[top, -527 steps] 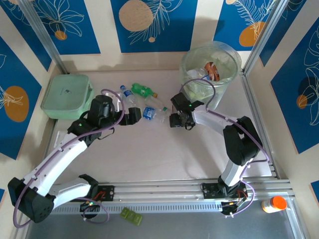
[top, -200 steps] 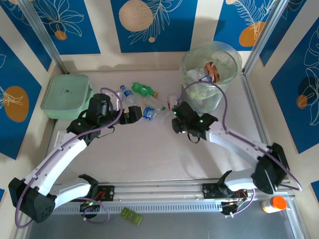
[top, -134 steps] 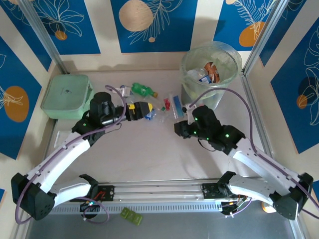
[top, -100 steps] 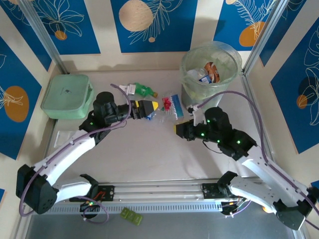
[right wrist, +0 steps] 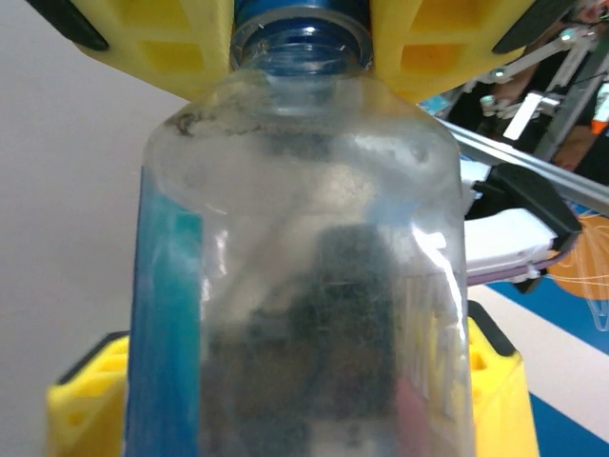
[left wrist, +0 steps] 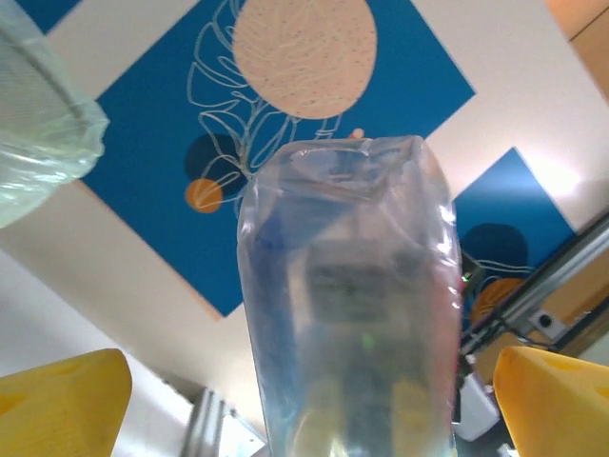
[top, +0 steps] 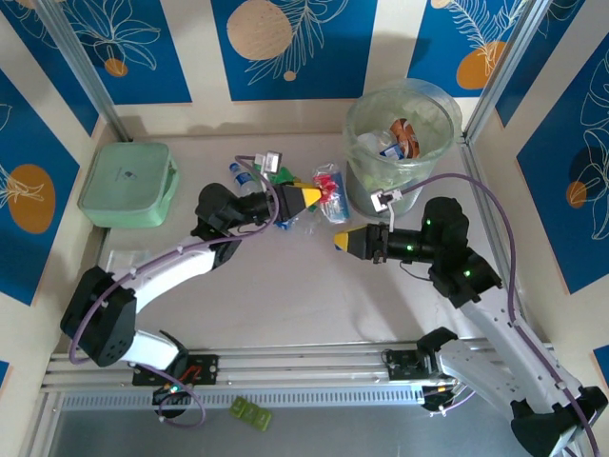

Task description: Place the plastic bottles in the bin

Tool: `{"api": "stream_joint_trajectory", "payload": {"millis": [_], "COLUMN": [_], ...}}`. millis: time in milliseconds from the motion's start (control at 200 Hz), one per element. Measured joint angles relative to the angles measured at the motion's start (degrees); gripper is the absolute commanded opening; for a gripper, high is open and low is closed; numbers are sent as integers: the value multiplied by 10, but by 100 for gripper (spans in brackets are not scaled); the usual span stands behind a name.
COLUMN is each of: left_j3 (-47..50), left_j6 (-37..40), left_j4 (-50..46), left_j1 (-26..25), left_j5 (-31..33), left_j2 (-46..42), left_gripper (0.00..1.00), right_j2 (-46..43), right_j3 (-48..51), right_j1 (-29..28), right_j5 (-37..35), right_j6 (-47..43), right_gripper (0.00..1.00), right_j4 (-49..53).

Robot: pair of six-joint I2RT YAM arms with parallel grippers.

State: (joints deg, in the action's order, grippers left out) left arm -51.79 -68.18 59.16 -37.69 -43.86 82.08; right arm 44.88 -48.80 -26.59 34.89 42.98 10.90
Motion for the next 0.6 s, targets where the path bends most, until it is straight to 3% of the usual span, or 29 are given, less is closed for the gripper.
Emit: {"api": "stream_joint_trajectory", "payload": {"millis": [105,215,410,495,600], "left_j3": [0,0,0,0,-2], "left_j6": [0,16,46,56,62], "left_j4": [5,2,-19,-30,-43], "left_j1": [-14,-24,-32,-33,-33], "left_j5": [0,0,5,9,9], "left_j2": [3,2,-5,-9,-14], "left_gripper": [92,83,54,51,50], "right_j2": [0,0,-2,-2,-2], "right_j3": [15,31,38,40,40], "right_j1": [0,0,3,5,5], "right_j5": [17,24,28,30,30], "right_j6": [26,42,51,50,48], "right_gripper": [16,16,16,18,28], "right_j4": [-33,-52,-63,-64,-62]}}
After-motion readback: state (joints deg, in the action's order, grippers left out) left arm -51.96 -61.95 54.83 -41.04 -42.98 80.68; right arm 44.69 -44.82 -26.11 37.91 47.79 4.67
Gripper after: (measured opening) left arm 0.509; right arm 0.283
